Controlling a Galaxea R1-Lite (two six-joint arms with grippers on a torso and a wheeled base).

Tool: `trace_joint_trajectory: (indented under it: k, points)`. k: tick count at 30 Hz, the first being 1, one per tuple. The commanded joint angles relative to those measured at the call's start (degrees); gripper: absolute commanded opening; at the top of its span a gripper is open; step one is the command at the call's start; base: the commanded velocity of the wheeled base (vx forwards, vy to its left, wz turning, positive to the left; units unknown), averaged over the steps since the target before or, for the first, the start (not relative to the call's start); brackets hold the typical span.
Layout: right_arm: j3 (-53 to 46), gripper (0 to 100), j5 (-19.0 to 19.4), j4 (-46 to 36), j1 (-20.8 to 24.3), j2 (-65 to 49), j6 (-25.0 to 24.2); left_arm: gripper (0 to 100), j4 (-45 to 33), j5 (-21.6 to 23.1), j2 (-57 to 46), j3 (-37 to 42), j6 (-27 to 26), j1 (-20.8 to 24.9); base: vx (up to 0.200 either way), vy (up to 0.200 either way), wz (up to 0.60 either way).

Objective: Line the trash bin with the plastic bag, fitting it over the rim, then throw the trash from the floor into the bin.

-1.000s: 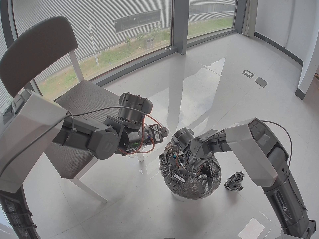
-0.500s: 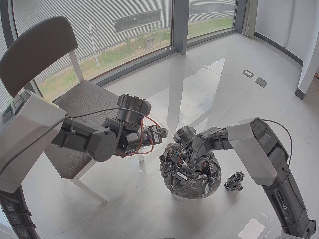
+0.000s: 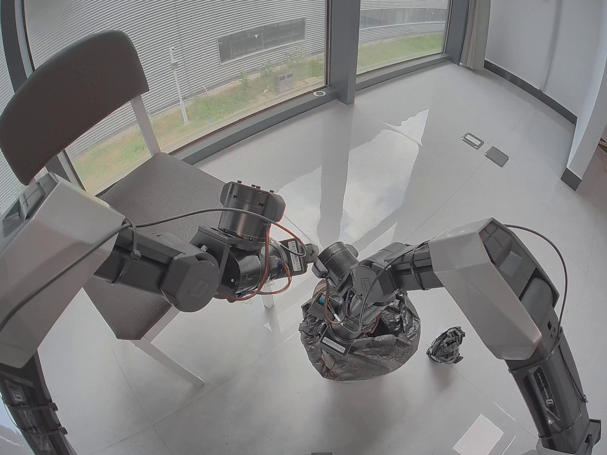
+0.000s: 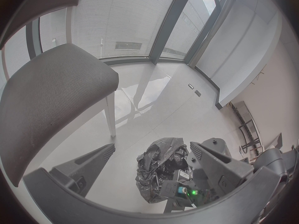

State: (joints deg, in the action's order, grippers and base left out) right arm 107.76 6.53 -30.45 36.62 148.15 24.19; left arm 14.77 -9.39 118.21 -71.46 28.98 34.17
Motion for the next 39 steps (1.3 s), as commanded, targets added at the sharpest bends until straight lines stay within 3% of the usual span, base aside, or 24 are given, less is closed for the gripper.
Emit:
trace_joint_trajectory:
  k: [1, 10, 11, 21, 29, 32, 34, 39]
  points:
    - [-2.38, 0, 0.67, 0.13, 1.88, -3.22, -0.19, 100, -0.01, 0.07, -0.35, 0.53, -0.06, 0.11, 0.000, 0.000, 0.00]
    - [-3.88, 0, 0.67, 0.39, 2.49, -3.66, -0.81, 100, 0.08, 0.07, -0.44, 0.62, -0.06, 0.37, 0.000, 0.000, 0.00]
    - [-3.88, 100, 0.41, 0.48, 2.32, -3.57, -0.72, 100, 0.08, 0.07, -0.61, 0.62, -0.06, 0.37, 0.000, 0.000, 0.00]
    - [-2.38, 100, 0.67, 1.45, 0.29, -5.24, -2.13, 100, 0.08, -0.02, -0.88, 0.71, -0.06, 0.37, 0.000, 0.000, 0.00]
    - [6.83, 100, -0.12, 0.57, -2.78, -0.67, -5.29, 100, -0.01, -0.11, -0.97, 0.89, 0.03, 0.46, 0.000, 0.000, 0.00]
    - [6.83, 100, -2.75, -2.51, -3.05, 1.17, -6.26, 100, -0.01, -0.11, -1.14, 0.89, 0.03, 0.55, 0.000, 0.000, 0.00]
    - [6.83, 100, -5.30, -6.81, -2.96, 1.26, -9.42, 100, -0.01, -0.11, -1.14, 0.89, -0.06, 0.55, 0.000, 0.000, 0.00]
    - [6.83, 100, -4.95, -9.27, -3.13, 1.26, -12.67, 100, 0.08, -0.19, -0.79, 0.80, -0.06, 0.63, 0.000, 0.000, 0.00]
